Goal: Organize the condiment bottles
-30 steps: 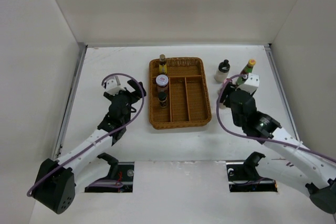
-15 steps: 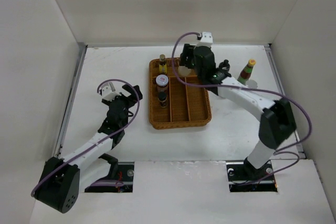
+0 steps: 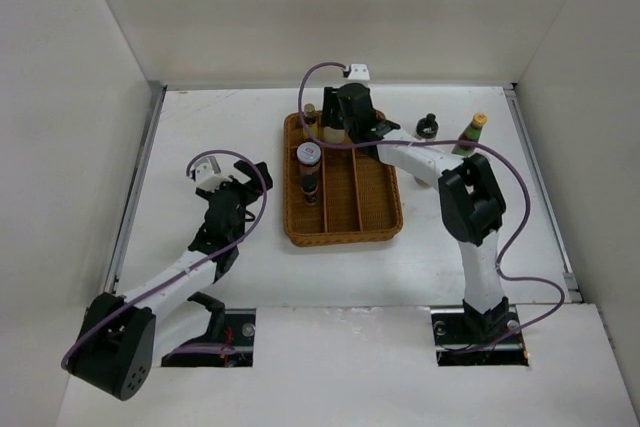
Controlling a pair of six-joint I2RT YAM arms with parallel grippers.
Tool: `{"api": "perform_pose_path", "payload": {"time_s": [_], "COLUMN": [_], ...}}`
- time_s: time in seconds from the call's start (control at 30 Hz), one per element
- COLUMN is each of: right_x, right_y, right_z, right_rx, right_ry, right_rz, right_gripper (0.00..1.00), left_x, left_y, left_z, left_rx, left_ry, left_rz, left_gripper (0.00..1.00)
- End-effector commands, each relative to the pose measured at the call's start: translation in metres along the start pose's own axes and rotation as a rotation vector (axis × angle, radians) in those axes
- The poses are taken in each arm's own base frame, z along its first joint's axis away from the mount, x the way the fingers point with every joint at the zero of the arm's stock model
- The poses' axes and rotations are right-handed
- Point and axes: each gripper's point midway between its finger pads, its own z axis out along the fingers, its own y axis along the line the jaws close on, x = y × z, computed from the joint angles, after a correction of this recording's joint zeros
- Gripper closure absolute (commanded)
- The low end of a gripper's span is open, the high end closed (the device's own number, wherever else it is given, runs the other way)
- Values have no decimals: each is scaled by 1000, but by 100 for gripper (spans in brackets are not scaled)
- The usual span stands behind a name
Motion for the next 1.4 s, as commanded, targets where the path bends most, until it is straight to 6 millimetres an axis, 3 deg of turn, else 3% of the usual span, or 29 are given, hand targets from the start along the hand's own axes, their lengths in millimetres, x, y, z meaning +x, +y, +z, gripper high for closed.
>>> {"api": "perform_pose_path", "payload": {"time_s": [0.0,0.17,0.27,0.33,0.47,0.57,0.67,0.8,0.9,1.1,1.37], "right_x": [-46,-27,-22,-26,-56,-82,-90,-72,-55,-35,-2], "right_y": [9,2,1,-1,-6,-34,-95,-177,-211,-233,-234], "right_z": [-2,5,4,-1,-24,-49,-66,-77,-79,-70,-57], "right_rx": [-24,-4,6,10,1,36,159,354,432,448,438], "right_ry": [-104,-70,-61,-65,-114,-157,-171,-125,-78,1,98], "right_rz": [36,14,8,9,34,55,73,77,70,69,70], "right_gripper": [40,35,20,9,3,3,10,20,17,7,9], "left_x": [-7,-6,-6,-7,-7,-7,-7,-2,1,2,1], "left_y": [-8,-9,-9,-10,-10,-10,-11,-15,-16,-18,-17], "left_z": [1,2,1,1,1,2,2,4,5,6,6], "left_rx": [36,38,40,42,43,42,44,52,56,60,60], "left_ry": [-28,-23,-25,-27,-26,-25,-20,-1,7,11,7], "left_rz": [-34,-32,-34,-35,-35,-34,-33,-26,-23,-22,-23], "left_gripper": [0,0,0,0,0,0,0,0,0,7,11]}}
